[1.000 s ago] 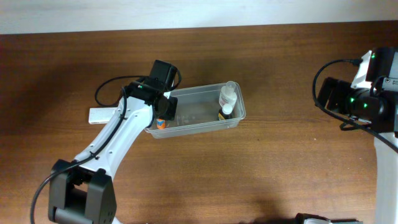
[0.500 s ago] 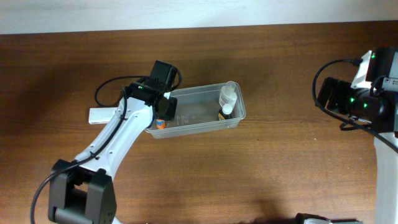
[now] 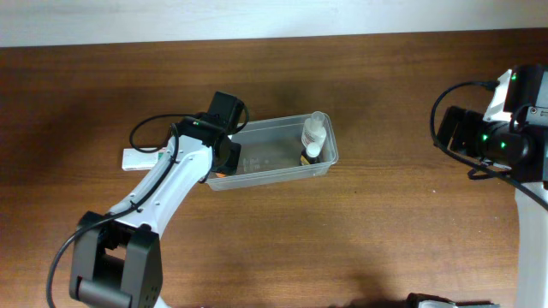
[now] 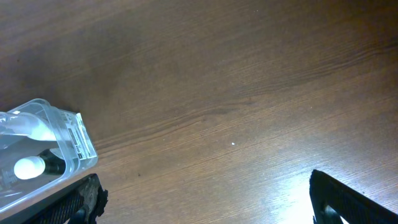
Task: Pack container
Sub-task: 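Release the tube and move the left gripper to the Panadol box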
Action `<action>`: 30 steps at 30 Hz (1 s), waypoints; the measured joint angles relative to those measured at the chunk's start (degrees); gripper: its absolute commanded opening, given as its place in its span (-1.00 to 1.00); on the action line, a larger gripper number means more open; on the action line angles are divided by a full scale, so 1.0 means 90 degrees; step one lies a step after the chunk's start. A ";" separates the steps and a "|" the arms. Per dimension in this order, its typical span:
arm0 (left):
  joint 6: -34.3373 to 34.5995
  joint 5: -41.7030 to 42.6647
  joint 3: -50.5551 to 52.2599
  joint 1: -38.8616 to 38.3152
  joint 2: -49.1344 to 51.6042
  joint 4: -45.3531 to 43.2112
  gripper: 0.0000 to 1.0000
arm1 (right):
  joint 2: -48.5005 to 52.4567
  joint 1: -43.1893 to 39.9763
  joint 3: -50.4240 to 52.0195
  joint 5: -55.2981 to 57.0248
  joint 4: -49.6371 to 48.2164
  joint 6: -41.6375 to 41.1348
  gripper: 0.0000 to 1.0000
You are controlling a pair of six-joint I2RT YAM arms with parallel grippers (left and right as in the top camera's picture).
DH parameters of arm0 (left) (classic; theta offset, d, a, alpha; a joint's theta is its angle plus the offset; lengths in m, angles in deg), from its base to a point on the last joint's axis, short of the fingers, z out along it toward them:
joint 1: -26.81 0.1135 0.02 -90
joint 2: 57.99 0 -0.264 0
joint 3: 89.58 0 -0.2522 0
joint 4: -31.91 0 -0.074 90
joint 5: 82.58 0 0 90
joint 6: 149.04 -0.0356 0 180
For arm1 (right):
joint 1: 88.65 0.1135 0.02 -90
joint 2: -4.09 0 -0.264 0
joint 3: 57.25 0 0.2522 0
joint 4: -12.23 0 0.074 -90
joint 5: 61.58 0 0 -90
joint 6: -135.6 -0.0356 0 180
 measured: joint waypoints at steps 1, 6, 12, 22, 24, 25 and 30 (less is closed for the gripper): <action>0.0000 -0.0015 0.0000 0.0000 0.0000 -0.0002 -0.07 | 0.0000 0.0000 0.0000 -0.0002 0.0000 0.0002 0.97; 0.0000 -0.0017 -0.0007 0.0000 0.0000 -0.0017 0.11 | 0.0000 0.0000 0.0000 0.0000 0.0000 0.0000 0.97; 0.0000 -0.0017 -0.0313 0.0000 0.0000 -0.0019 0.29 | 0.0000 0.0000 0.0000 -0.0002 0.0000 -0.0002 0.97; 0.0019 0.0340 -0.1435 0.0085 -0.0012 0.0148 0.59 | 0.0000 0.0000 0.0000 0.0000 0.0002 -0.0005 0.97; 0.0019 0.0423 -0.1945 0.0185 -0.0061 0.0294 0.60 | 0.0000 0.0000 0.0000 -0.0002 0.0000 -0.0005 0.97; 0.0019 0.0447 -0.2144 0.0231 -0.0087 0.0410 0.60 | 0.0000 0.0000 0.0000 -0.0002 -0.0002 0.0000 0.97; 0.0170 0.0534 -0.2895 0.0826 -0.0432 0.1115 0.85 | 0.0000 0.0000 0.0000 0.0000 0.0000 -0.0002 0.97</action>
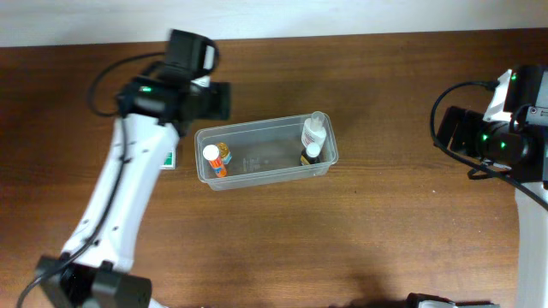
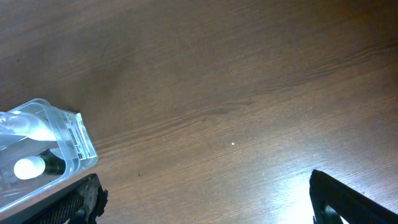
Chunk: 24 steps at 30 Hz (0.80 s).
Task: Pack container
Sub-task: 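Release the tube and move the left gripper to the Panadol box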
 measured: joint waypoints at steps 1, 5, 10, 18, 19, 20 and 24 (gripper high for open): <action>0.0100 0.0015 -0.0032 0.0216 -0.0063 0.0126 0.86 | 0.0000 0.0000 0.0000 -0.0002 0.0000 0.0000 0.97; 0.0578 0.0087 0.0000 0.1421 -0.0117 0.0743 0.94 | 0.0000 0.0000 0.0000 -0.0002 0.0000 -0.0002 0.97; 0.0784 0.0362 0.0680 0.2307 -0.0117 0.0578 0.95 | 0.0000 0.0000 0.0000 -0.0002 -0.0002 0.0002 0.97; 0.0928 0.0505 0.2584 0.2387 -0.0114 -0.1095 0.98 | 0.0000 0.0000 0.0000 -0.0002 -0.0002 -0.0005 0.97; 0.0928 0.0510 0.2749 0.2387 -0.0114 -0.1217 0.92 | 0.0000 0.0000 0.0000 -0.0002 0.0010 0.0000 0.97; 0.0937 0.0512 0.2924 0.2385 -0.0114 -0.1309 0.92 | 0.0000 0.0000 0.0000 -0.0002 0.0002 0.0002 0.97; 0.1649 0.0512 0.3067 0.2385 -0.0114 -0.1375 0.93 | 0.0000 0.0000 0.0000 0.0000 0.0002 0.0002 0.97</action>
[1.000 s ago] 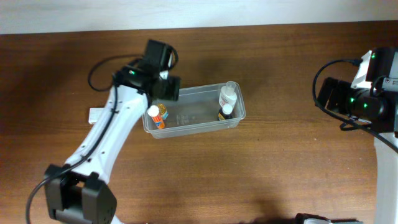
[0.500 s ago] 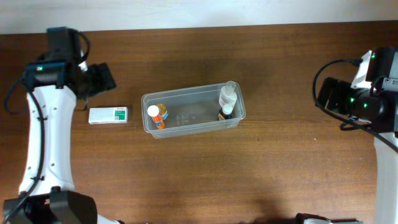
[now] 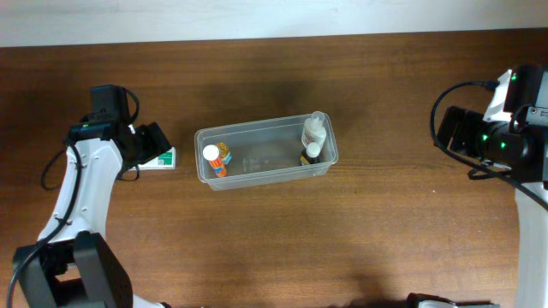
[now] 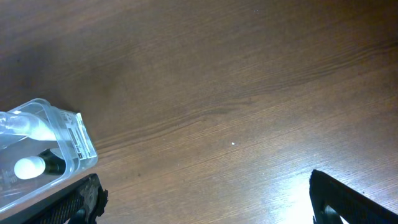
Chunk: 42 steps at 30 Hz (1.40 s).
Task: Pack container
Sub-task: 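Release the tube and move the left gripper to the Panadol box, then lower the left gripper over the Panadol box and align with it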
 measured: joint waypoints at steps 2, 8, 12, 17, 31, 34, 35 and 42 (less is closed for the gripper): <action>0.0860 0.0000 0.0000 0.0002 0.0000 -0.0029 0.95 | 0.0000 0.0000 0.0000 -0.0002 0.0000 -0.0002 0.97; 0.2963 0.0019 0.0097 0.0000 0.0000 -0.0534 0.99 | 0.0000 0.0000 0.0000 -0.0002 0.0002 -0.0002 0.97; 0.3480 0.0029 0.0126 0.0000 0.0068 -0.0867 0.99 | 0.0000 0.0000 0.0000 -0.0002 0.0000 0.0002 0.97; 0.3315 0.0500 0.0129 0.0002 0.0493 -0.1358 0.99 | 0.0000 0.0000 0.0000 -0.0002 -0.0002 0.0000 0.97; 0.1506 0.1494 -0.3118 0.0279 0.1824 0.1071 0.99 | 0.0000 0.0000 0.0000 -0.0002 -0.0007 -0.0002 0.97; 0.1207 0.1438 -0.4102 0.0379 0.1887 0.1783 0.99 | 0.0000 0.0000 0.0000 -0.0002 0.0000 -0.0002 0.97; 0.1127 0.1426 -0.4226 0.0398 0.1892 0.1889 0.99 | 0.0000 0.0000 0.0000 -0.0002 0.0000 -0.0005 0.97; 0.0782 0.1307 -0.4352 0.0413 0.2992 0.2839 0.99 | 0.0000 0.0000 0.0000 0.0000 -0.0002 0.0002 0.97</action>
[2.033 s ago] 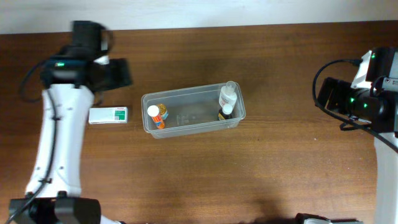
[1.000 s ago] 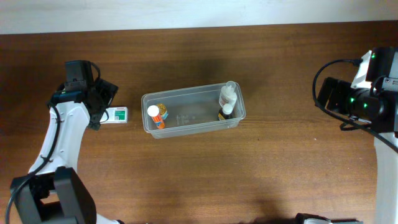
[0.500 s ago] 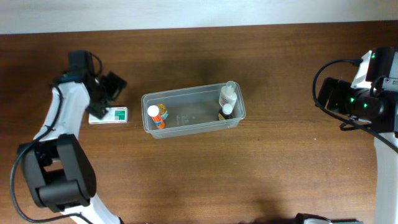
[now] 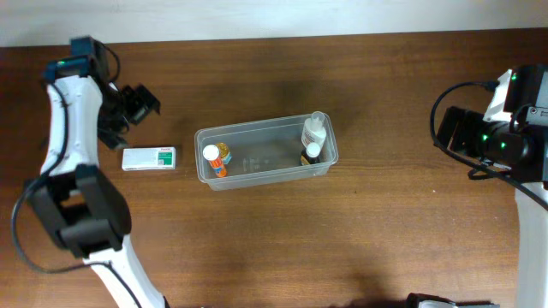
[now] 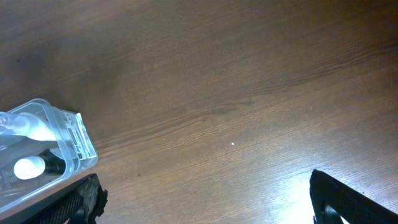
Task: Pack container
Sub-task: 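Lower the left gripper over the Panadol box and align with it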
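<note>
A clear plastic container [image 4: 265,178] lies mid-table. It holds an orange bottle with a white cap [image 4: 215,159] at its left end, and a clear bottle [image 4: 314,130] and a dark bottle with a white cap [image 4: 311,154] at its right end. A white and green box [image 4: 148,158] lies flat on the table left of the container. My left gripper [image 4: 127,115] hangs open behind the box, apart from it, nothing between its fingers. My right gripper [image 5: 205,208] stands wide open over bare wood, far right of the container [image 5: 74,146].
The brown wooden table [image 4: 282,248] stretches around the container. A pale wall edge [image 4: 274,17] runs along the back. My right arm [image 4: 501,141] sits at the right edge, with its cable looped above it.
My left gripper has moved from right at the white and green box to farther back and left, leaving the box fully in view on the table. The right arm is unchanged.
My left gripper was down in the container's left end. Then the orange bottle stood there and the arm was raised at the back left. After that the gripper was at the box beside the container, and now it is open behind it.
</note>
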Action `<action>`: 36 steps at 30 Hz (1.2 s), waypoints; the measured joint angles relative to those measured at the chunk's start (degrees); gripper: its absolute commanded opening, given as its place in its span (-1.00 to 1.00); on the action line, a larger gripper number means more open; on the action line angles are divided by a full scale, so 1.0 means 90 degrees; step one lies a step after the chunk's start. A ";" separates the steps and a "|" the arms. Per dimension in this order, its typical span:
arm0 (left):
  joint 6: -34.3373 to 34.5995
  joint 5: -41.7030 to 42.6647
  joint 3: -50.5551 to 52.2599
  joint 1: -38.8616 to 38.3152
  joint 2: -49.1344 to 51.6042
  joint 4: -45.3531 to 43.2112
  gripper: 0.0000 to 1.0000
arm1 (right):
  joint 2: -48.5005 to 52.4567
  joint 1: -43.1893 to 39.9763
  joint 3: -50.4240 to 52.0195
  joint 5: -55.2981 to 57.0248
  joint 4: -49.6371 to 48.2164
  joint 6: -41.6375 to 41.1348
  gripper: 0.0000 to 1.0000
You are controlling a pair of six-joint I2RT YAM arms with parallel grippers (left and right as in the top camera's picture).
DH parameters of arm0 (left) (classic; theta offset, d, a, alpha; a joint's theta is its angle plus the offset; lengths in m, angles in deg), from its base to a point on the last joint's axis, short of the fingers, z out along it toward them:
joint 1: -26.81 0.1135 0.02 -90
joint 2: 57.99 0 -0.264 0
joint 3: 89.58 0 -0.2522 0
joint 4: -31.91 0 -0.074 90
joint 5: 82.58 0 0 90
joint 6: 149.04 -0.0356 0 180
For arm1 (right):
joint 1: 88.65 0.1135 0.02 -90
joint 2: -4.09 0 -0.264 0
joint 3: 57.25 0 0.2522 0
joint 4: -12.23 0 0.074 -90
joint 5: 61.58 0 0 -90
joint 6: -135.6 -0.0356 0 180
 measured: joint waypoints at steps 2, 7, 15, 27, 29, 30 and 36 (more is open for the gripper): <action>-0.0039 -0.0010 0.0017 0.0000 0.0316 0.0092 0.99 | 0.0000 0.0000 0.0000 0.0000 0.0000 -0.0002 0.96; -0.0160 -0.0032 0.0022 0.0000 0.0721 0.0359 0.99 | 0.0000 0.0000 0.0000 0.0000 0.0000 -0.0002 0.97; -0.0204 -0.0063 0.0022 -0.0002 0.0770 0.0440 0.99 | 0.0000 0.0000 0.0000 -0.0002 0.0000 -0.0002 0.97; -0.0168 0.0444 0.0272 -0.0223 0.0772 0.0432 0.99 | 0.0000 0.0000 0.0000 -0.0002 0.0000 -0.0002 0.97; -0.0151 0.0835 0.0272 -0.0223 0.0772 0.0386 0.99 | 0.0000 0.0000 0.0000 -0.0002 0.0000 -0.0007 0.97; -0.0151 0.0959 0.0274 -0.0223 0.0772 0.0355 0.99 | 0.0000 0.0000 0.0000 -0.0002 0.0000 -0.0005 0.97; 0.0384 0.1226 0.0274 -0.0223 0.0772 0.0563 0.99 | 0.0000 0.0000 0.0000 -0.0002 0.0002 -0.0002 0.97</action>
